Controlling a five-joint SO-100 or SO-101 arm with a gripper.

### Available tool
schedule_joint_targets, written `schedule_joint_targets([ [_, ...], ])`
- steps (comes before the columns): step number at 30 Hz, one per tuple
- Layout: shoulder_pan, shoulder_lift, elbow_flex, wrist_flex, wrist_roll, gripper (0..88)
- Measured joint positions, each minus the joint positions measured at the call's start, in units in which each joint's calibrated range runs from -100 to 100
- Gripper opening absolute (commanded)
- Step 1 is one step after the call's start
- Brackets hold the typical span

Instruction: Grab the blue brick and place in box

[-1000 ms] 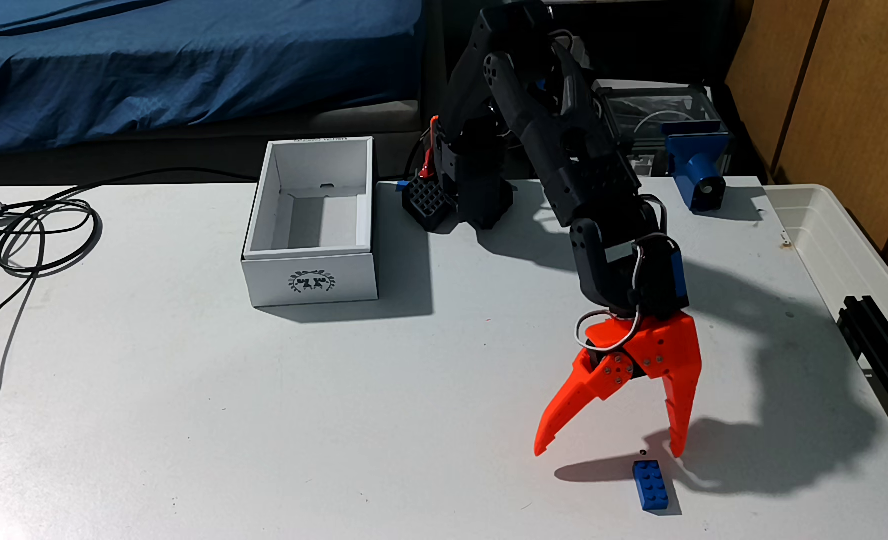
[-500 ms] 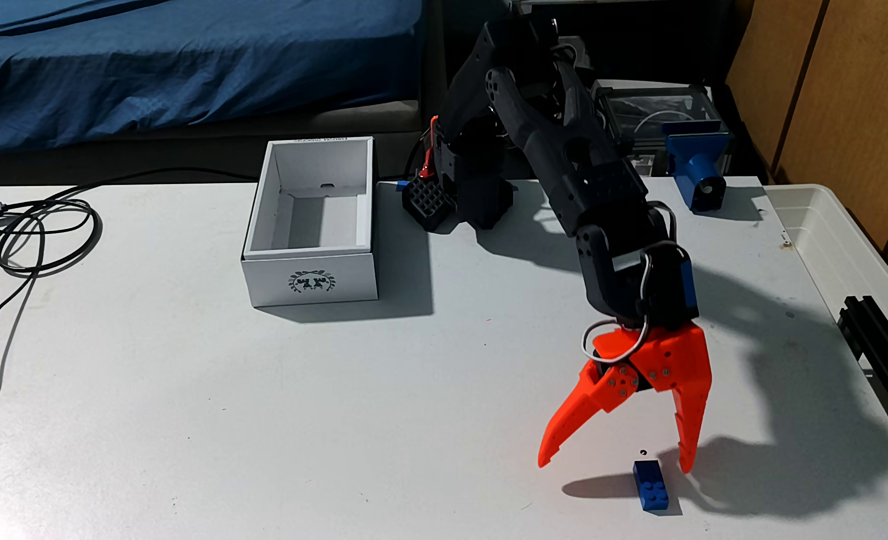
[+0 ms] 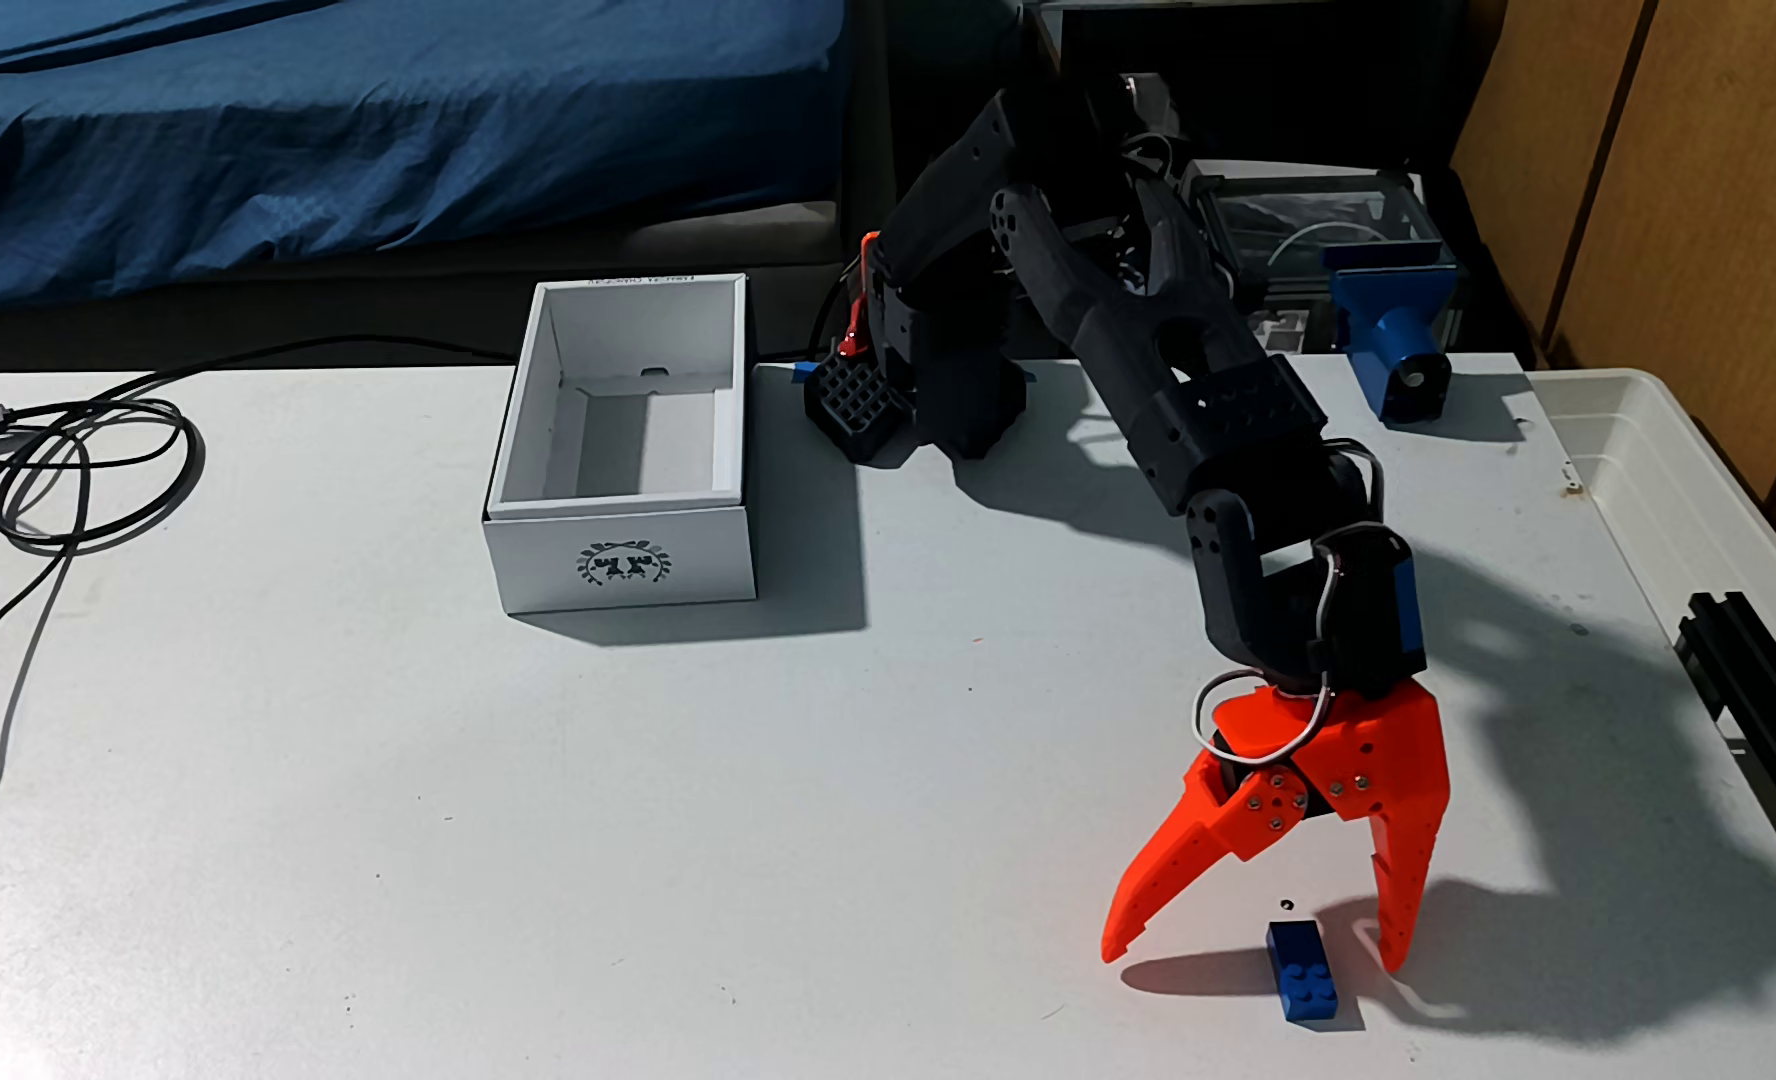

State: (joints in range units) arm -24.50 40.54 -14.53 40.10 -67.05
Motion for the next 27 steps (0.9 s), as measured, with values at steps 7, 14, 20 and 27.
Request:
schedule_joint_targets([
  [7, 0.00, 0.42, -1.07, 1.67, 0.00, 40.5],
  [14, 0.07, 0.25, -1.34, 1.93, 0.05, 34.7],
  [20, 1.48, 0.17, -1.79, 1.84, 0.05, 26.2],
  [27, 2.29, 0.08, -2.41, 3.60, 0.05, 24.3],
])
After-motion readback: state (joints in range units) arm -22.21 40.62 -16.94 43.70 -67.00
